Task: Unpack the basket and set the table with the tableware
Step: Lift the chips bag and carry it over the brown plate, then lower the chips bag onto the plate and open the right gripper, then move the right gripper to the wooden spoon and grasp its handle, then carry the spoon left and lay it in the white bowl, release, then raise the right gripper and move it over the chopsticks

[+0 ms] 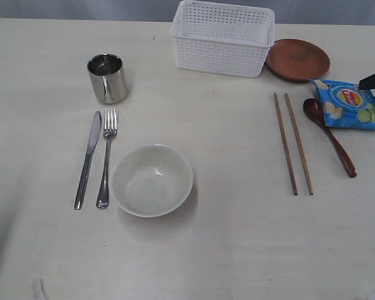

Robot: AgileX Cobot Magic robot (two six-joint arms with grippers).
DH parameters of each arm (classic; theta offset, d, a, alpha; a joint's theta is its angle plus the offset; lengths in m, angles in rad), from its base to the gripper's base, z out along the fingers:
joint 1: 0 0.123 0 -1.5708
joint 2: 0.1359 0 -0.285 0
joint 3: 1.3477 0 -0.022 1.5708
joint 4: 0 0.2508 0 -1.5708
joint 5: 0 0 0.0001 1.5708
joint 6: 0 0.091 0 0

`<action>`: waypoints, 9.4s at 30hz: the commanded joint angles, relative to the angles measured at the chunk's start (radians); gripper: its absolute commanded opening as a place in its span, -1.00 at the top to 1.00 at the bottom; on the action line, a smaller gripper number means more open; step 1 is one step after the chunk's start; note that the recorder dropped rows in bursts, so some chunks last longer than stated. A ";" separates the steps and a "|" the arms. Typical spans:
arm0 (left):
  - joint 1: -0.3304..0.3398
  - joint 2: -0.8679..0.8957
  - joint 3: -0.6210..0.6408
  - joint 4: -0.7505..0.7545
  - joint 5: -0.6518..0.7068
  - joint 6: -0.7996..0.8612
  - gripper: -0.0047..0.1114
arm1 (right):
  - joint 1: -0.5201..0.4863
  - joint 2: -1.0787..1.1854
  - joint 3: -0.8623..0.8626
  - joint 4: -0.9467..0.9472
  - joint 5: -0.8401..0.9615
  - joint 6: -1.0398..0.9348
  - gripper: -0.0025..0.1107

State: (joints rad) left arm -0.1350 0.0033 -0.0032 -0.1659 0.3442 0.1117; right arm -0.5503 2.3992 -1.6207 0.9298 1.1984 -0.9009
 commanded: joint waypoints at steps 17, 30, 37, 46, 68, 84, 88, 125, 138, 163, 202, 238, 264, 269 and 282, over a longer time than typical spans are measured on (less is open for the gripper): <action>-0.008 -0.003 0.003 0.004 -0.002 0.000 0.92 | -0.006 0.073 -0.112 0.038 0.023 -0.004 0.96; -0.008 -0.003 0.003 0.004 -0.002 0.000 0.92 | 0.036 -0.036 -0.304 0.246 0.023 0.137 0.96; -0.008 -0.003 0.003 0.004 -0.002 0.000 0.92 | 0.184 -0.029 -0.308 0.199 0.007 0.159 0.96; -0.008 -0.003 0.003 0.004 -0.002 0.000 0.92 | 0.277 -0.029 -0.308 0.102 -0.285 0.288 0.96; -0.008 -0.003 0.003 0.004 -0.002 0.000 0.92 | 0.261 0.062 -0.428 0.063 -0.199 0.344 0.06; -0.008 -0.003 0.003 0.004 -0.002 0.000 0.92 | 0.434 -0.188 -0.663 -0.386 0.023 0.600 0.96; -0.008 -0.003 0.003 -0.002 -0.002 0.000 0.92 | 0.618 -0.278 -0.587 -0.728 -0.046 0.713 0.96; -0.008 -0.003 0.003 0.000 -0.002 0.000 0.92 | 0.681 -0.716 0.472 -1.021 -0.505 0.884 0.96; -0.008 -0.003 0.003 0.000 -0.002 0.000 0.92 | 0.676 -0.642 0.472 -1.049 -0.337 0.878 0.96; -0.008 -0.003 0.003 0.000 -0.002 0.000 0.92 | 0.588 -0.422 0.472 -0.904 -0.420 0.722 0.19; -0.008 -0.003 0.003 0.000 -0.002 0.000 0.92 | 1.350 -0.619 0.343 -0.867 -0.029 0.778 0.96; -0.008 -0.003 0.003 0.004 -0.002 0.000 0.92 | 1.473 -0.381 0.145 -0.888 0.023 0.849 0.49; -0.008 -0.003 0.003 0.004 -0.002 0.000 0.92 | 0.978 -0.670 0.232 -1.052 -0.090 0.933 0.28; -0.008 -0.003 0.003 0.004 -0.002 -0.003 0.92 | 0.838 -0.651 0.349 -1.015 -0.247 0.933 0.28; -0.008 -0.003 0.003 0.004 -0.002 -0.003 0.92 | 0.773 -0.410 0.378 -0.982 -0.382 0.951 0.28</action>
State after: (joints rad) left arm -0.1350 0.0033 -0.0032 -0.1659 0.3442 0.1117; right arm 0.2372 1.9547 -1.2432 -0.0420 0.8463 0.0330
